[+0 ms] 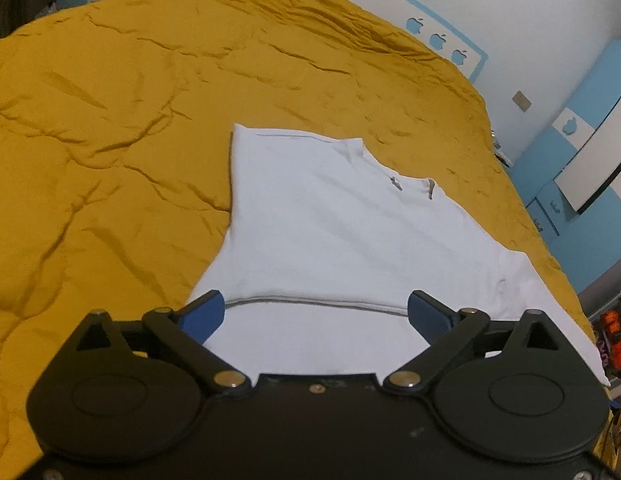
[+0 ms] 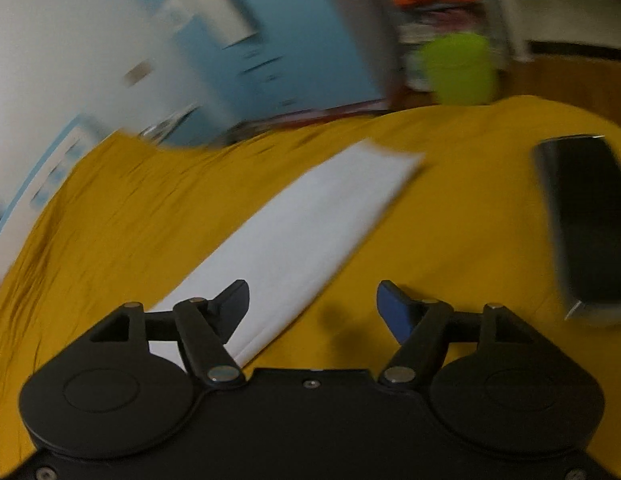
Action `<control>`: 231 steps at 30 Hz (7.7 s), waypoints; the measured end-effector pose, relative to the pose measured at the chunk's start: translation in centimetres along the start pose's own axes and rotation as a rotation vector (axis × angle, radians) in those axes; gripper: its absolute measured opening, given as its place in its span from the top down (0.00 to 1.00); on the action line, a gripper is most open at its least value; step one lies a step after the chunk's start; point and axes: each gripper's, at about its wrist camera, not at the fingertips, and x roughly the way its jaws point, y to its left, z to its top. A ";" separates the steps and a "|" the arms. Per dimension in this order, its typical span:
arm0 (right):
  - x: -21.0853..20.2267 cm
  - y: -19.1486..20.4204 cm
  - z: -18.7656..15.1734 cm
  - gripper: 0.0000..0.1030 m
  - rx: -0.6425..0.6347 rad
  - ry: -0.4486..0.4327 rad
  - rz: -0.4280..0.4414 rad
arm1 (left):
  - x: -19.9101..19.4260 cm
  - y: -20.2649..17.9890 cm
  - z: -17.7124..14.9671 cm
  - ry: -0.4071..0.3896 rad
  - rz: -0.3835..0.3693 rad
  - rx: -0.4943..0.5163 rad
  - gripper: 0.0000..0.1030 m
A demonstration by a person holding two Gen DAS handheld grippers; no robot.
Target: Fold small clothes
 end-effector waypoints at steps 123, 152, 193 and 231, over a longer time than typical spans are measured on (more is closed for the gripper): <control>-20.8 -1.0 -18.8 0.24 -0.797 0.488 0.500 | -16.7 7.5 -16.6 0.154 -0.098 -0.223 0.63; -22.4 -1.6 -17.0 0.93 -0.695 0.485 0.584 | -18.5 7.5 -15.3 0.162 -0.148 -0.217 0.99; -6.8 20.3 -11.1 0.92 -0.450 0.514 0.733 | -0.7 6.0 8.6 0.059 -0.371 -0.235 0.99; 1.5 15.2 -17.9 0.48 -0.193 0.674 0.416 | 6.0 10.1 2.5 0.143 -0.137 -0.467 0.30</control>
